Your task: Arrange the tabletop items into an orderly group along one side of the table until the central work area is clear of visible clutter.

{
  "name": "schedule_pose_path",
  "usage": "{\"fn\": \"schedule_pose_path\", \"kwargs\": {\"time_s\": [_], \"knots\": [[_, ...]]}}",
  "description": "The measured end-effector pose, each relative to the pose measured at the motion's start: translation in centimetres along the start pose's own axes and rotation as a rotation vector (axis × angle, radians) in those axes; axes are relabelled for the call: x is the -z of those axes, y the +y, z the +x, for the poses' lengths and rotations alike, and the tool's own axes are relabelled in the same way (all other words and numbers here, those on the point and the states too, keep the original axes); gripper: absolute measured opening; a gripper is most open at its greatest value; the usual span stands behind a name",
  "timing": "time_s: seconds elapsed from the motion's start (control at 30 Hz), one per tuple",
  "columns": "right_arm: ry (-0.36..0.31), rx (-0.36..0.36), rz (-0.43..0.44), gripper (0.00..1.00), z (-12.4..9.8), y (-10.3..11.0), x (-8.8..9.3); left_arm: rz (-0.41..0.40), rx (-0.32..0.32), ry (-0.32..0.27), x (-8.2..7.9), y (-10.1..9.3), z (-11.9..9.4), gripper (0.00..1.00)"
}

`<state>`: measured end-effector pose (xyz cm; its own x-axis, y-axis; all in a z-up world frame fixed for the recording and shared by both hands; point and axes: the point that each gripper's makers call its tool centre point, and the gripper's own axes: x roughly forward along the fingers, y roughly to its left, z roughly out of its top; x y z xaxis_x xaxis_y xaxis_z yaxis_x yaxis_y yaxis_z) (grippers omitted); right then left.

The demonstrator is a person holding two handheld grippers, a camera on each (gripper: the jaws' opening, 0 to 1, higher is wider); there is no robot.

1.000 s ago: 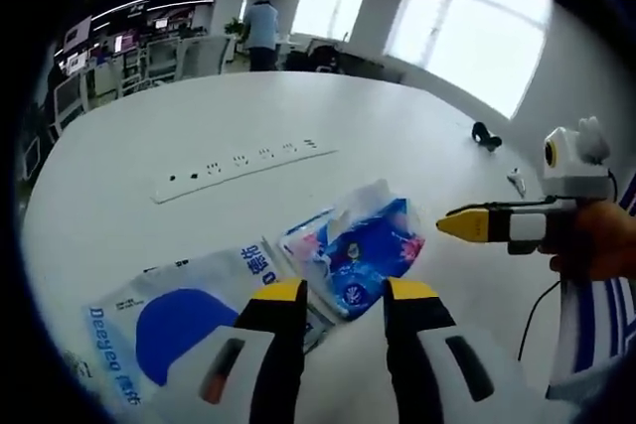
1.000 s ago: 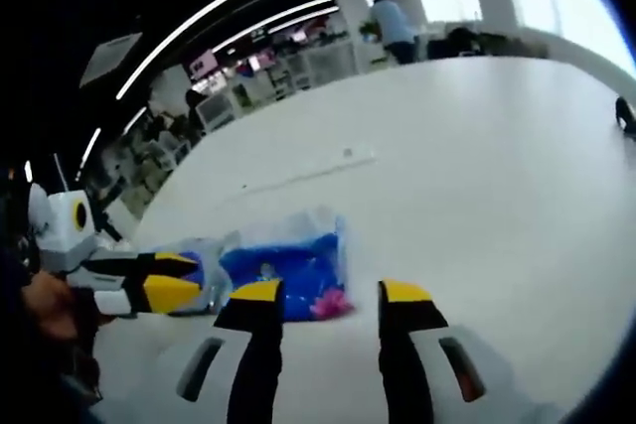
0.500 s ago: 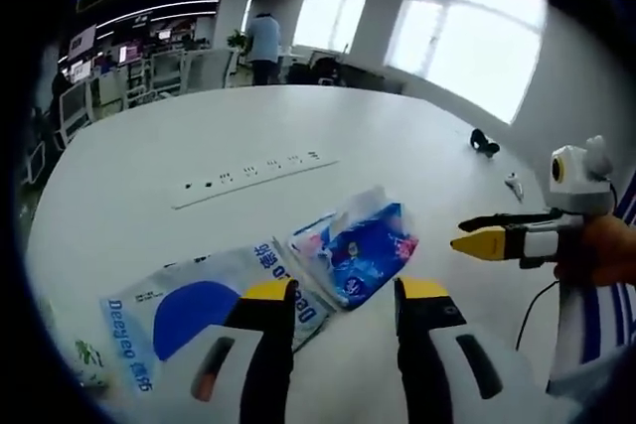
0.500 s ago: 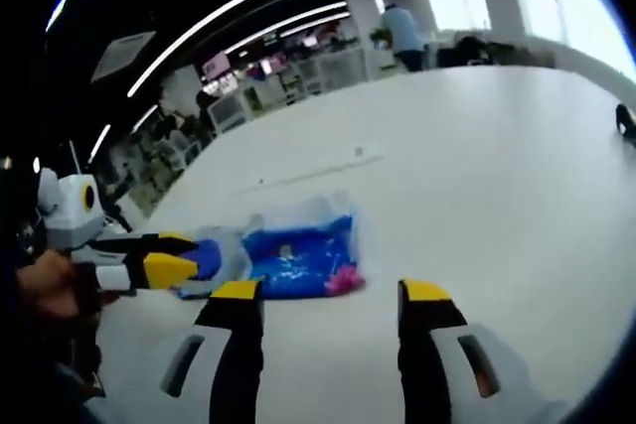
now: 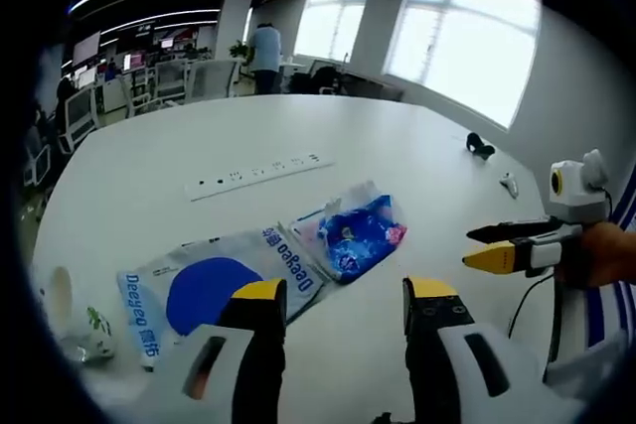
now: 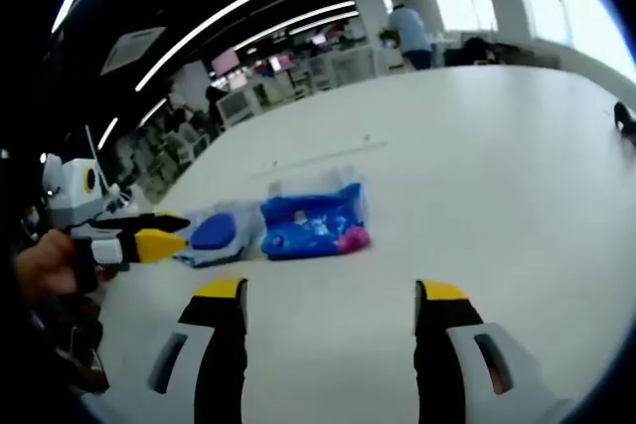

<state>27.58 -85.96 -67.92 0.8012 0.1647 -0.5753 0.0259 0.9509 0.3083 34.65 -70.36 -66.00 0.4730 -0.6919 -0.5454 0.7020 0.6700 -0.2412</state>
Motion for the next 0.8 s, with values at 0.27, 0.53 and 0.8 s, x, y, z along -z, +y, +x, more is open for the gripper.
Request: {"fn": "schedule_pose_path", "kwargs": {"time_s": [0.27,0.53,0.8], "knots": [[0.01,-0.04,-0.049,0.72,-0.9,1.8,1.1,-0.041,-0.035,-0.009,1.9,0.7,-2.0,0.52],[0.029,-0.071,-0.092,0.78,-1.5,3.7,2.3,-0.049,-0.053,-0.043,2.4,0.9,-4.0,0.58],[0.055,-0.1,-0.106,0.8,-1.8,5.1,4.0,-0.072,-0.075,-0.066,3.5,1.1,-5.8,0.63]]}}
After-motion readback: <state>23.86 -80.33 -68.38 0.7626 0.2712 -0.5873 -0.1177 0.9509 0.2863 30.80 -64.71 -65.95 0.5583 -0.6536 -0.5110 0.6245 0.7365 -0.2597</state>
